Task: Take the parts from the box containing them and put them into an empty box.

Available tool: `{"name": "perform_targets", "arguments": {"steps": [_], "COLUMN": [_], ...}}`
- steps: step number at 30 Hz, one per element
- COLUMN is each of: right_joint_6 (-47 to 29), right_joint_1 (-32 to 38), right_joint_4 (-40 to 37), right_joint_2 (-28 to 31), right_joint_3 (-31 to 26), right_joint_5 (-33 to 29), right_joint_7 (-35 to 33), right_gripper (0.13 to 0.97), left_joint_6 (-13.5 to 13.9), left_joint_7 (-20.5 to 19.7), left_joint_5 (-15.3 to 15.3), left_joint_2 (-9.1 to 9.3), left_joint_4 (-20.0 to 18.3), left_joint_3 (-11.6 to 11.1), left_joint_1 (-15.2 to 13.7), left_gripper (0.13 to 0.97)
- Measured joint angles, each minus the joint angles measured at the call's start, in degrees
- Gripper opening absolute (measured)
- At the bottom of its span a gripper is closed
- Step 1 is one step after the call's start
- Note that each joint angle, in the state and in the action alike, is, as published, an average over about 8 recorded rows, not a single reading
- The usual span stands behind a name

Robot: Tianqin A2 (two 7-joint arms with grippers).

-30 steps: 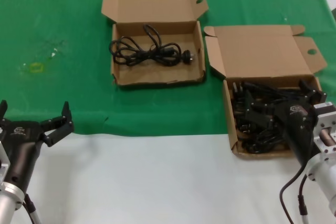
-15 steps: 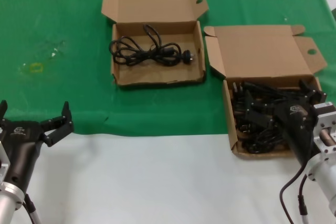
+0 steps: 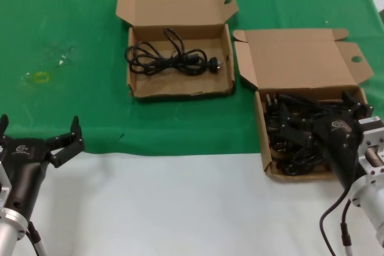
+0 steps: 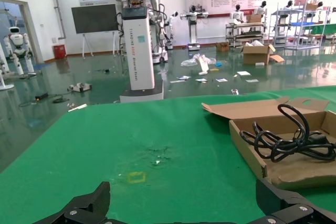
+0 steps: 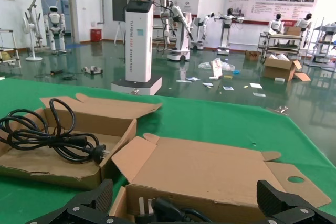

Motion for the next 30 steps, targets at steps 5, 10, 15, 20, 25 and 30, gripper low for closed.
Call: {"name": "perform_targets", "arguments": {"steps": [5,10,15,20,25,30], "right_joint_6": [0.0,0.0,0.0,0.0,0.0,0.0], "right_joint_1": [0.0,0.0,0.0,0.0,0.0,0.0], "right_joint_4": [0.0,0.0,0.0,0.0,0.0,0.0], "right_joint_2": [0.0,0.0,0.0,0.0,0.0,0.0], "right_joint_3": [0.0,0.0,0.0,0.0,0.0,0.0], "right_joint_5": [0.0,0.0,0.0,0.0,0.0,0.0], "right_joint_7": [0.0,0.0,0.0,0.0,0.0,0.0], "right_gripper": [0.966,0.966,0.966,0.966,0.966,0.966], "left_joint_6": [0.0,0.0,0.0,0.0,0.0,0.0], "left_joint_7": [0.0,0.0,0.0,0.0,0.0,0.0], "left_joint_5": [0.0,0.0,0.0,0.0,0.0,0.0], "left_joint_2": [0.0,0.0,0.0,0.0,0.0,0.0], "left_joint_4": [0.0,0.0,0.0,0.0,0.0,0.0], "left_joint_3": [0.0,0.0,0.0,0.0,0.0,0.0], "left_joint_1": [0.0,0.0,0.0,0.0,0.0,0.0], "left_gripper": [0.966,0.966,0.966,0.966,0.966,0.966]}}
